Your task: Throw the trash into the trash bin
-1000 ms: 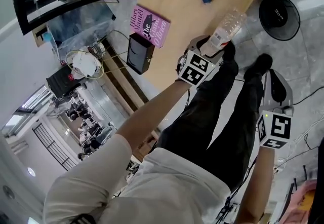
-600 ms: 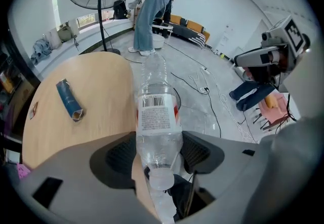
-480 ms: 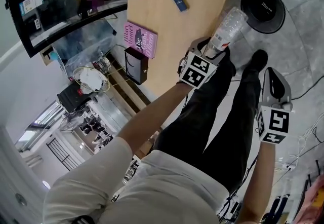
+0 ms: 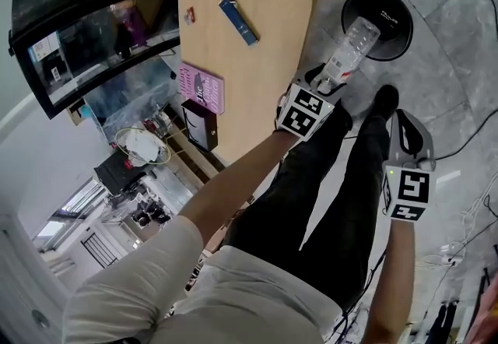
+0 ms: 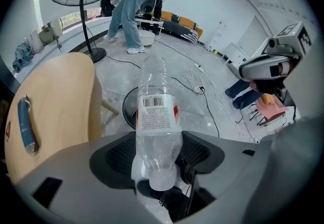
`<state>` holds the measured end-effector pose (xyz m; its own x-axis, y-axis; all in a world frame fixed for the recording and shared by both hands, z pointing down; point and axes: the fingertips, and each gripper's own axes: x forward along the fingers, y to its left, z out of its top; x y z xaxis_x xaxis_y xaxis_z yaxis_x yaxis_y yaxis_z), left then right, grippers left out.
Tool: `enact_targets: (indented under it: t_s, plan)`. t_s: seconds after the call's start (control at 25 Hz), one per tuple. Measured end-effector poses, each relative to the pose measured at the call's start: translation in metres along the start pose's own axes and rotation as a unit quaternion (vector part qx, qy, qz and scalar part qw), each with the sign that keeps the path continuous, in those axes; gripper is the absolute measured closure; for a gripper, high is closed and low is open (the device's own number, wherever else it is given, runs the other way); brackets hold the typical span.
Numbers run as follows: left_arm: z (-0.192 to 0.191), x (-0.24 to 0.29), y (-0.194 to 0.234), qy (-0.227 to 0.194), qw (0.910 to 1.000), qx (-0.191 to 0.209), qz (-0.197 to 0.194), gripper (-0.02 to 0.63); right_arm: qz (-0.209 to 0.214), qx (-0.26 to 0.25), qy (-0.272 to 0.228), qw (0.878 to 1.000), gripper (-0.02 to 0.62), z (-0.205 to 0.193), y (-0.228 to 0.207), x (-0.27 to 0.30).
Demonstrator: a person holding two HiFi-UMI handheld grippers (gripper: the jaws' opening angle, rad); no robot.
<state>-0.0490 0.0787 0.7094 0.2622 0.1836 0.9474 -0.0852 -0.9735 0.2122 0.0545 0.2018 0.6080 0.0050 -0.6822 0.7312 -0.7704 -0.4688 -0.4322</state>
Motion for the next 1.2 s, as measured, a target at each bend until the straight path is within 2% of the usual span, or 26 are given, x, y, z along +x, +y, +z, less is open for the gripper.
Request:
enact_targets:
  t_s: [0.28,0.64,0.92,1.2]
  plan:
    - [0.003,0.059,-0.003,0.014,0.9999,0.003,0.0,0.322,-0.001,-0.011,0.012,1.0,0.584,-0.026,-0.029,0.022]
    - [-0.007,0.112,0.007,0.04,0.9992,-0.006,0.005,0.322,0.01,-0.02,0.023,0.999,0.584,-0.049,-0.043,0.048]
    - [-0.015,0.144,0.018,0.092,0.9955,-0.008,0.023,0.322,0.013,-0.015,0.023,1.0,0.584,-0.053,-0.054,0.059]
    - [0.006,0.151,0.02,0.077,0.9966,-0.002,0.03,0.322,0.002,-0.006,0.022,1.0,0.584,-0.055,-0.067,0.062]
